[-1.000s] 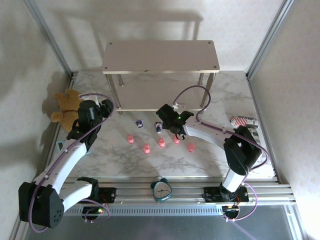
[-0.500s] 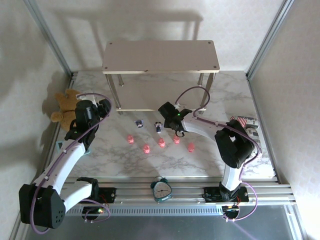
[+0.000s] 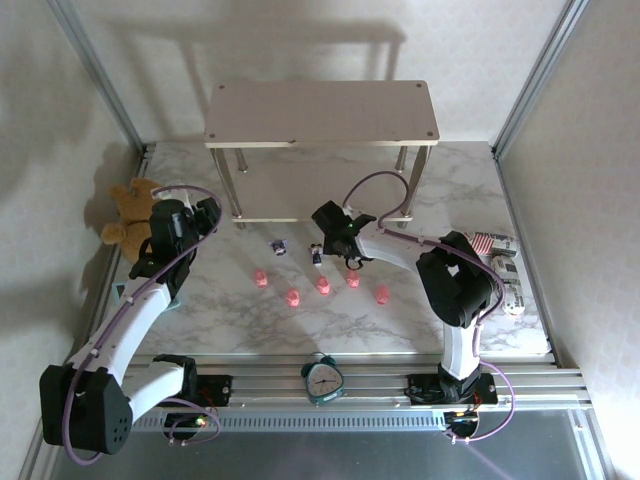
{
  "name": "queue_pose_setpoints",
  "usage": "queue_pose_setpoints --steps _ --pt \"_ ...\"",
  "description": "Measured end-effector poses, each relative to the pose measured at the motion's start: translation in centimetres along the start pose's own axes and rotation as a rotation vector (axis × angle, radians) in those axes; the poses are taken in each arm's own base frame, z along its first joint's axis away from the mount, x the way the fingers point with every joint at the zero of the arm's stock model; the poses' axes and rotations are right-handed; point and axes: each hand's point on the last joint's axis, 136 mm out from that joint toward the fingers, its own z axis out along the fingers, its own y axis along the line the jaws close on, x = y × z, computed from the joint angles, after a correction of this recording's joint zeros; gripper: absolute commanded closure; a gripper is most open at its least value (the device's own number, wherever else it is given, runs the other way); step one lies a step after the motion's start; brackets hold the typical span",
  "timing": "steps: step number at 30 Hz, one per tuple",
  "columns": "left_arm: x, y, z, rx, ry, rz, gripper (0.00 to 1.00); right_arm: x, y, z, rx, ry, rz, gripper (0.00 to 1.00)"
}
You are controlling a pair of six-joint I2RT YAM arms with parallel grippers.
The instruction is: Place and organize the plastic toys onto the shelf
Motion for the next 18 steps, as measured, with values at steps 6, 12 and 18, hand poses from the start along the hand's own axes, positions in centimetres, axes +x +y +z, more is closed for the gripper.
queue_pose_setpoints --steps 6,12,18 --pt "0.3 0.2 0.3 -0.006 0.009 0.0 0.47 -0.8 -1.1 1.0 0.019 0.005 0.016 0.24" --pt "0.5 0.4 0.5 -0.013 0.018 -0.001 0.47 -0.7 -1.2 1.6 0.015 0.016 0.016 0.29" --pt "0.4 0.6 0.6 -0.016 0.016 -0.003 0.48 -0.3 -0.5 2.1 -0.011 0.037 0.006 0.39"
